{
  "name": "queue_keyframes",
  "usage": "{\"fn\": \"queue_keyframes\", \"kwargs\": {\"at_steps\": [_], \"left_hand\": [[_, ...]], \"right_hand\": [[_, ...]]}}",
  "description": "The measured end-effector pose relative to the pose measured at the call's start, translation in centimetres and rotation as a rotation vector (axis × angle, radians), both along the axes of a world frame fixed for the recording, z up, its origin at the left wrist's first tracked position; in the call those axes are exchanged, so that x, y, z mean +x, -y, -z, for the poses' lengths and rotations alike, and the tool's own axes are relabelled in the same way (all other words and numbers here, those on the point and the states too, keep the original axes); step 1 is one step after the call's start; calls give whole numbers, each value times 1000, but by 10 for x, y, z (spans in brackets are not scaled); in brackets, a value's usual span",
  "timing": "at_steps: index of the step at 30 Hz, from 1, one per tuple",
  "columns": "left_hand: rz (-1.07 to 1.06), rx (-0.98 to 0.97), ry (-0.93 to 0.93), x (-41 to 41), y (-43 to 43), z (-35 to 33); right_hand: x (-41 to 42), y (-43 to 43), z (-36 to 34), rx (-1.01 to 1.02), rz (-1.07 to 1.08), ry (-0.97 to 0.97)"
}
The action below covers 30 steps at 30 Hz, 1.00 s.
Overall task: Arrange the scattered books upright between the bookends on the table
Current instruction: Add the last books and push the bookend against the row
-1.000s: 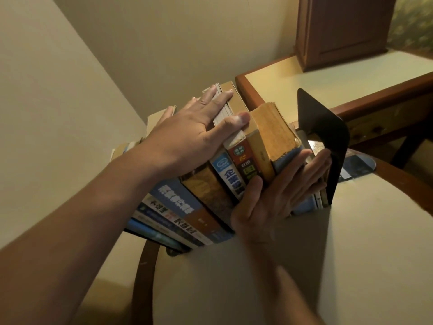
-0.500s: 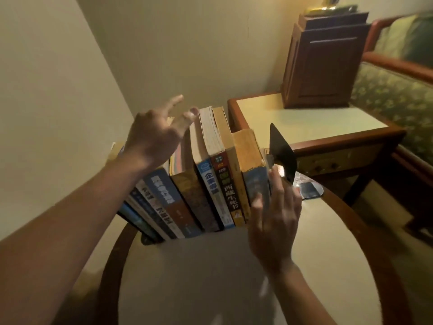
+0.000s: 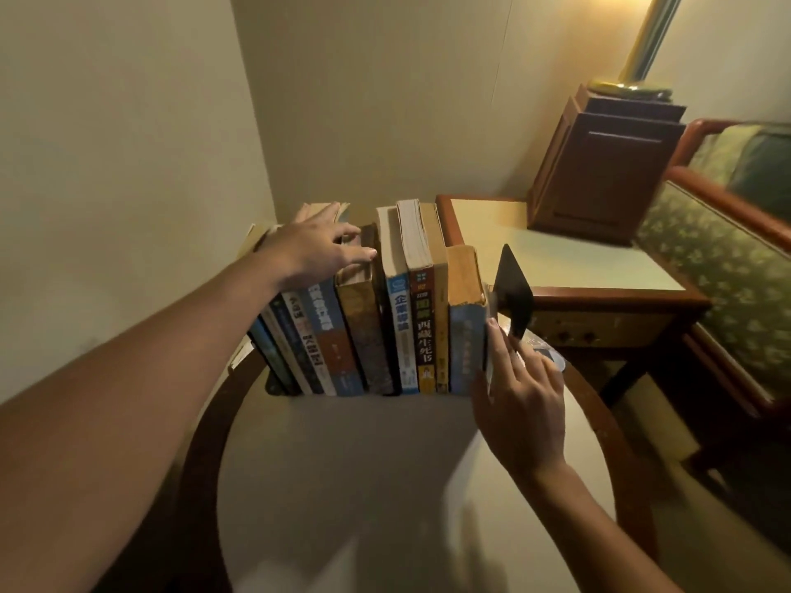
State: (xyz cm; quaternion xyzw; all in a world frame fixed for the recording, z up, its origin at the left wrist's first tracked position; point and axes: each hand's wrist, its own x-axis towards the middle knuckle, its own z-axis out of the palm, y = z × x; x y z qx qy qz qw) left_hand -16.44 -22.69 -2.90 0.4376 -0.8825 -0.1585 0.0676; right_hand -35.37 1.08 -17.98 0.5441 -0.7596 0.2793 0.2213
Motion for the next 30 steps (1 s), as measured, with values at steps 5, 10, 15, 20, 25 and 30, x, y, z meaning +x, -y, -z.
{"fn": "queue_keyframes", "kwargs": {"at_steps": [5, 10, 15, 20, 25, 30], "left_hand": [[-7, -13, -10, 4, 2, 1], [2, -10, -33, 5, 3, 2], [-4, -37, -119, 4, 2, 7], [-54, -110, -168, 7, -8, 18], [-65, -96, -168, 14, -13, 16], [-54, -142, -56, 18, -10, 15]], "right_hand": [[-4, -11, 0, -153, -77, -1], [-5, -4, -14, -276, -131, 129], [-1, -10, -17, -237, -111, 213], [5, -2, -31, -4, -65, 219], [12, -8, -41, 120, -73, 173], [13, -26, -46, 223, -63, 174]]}}
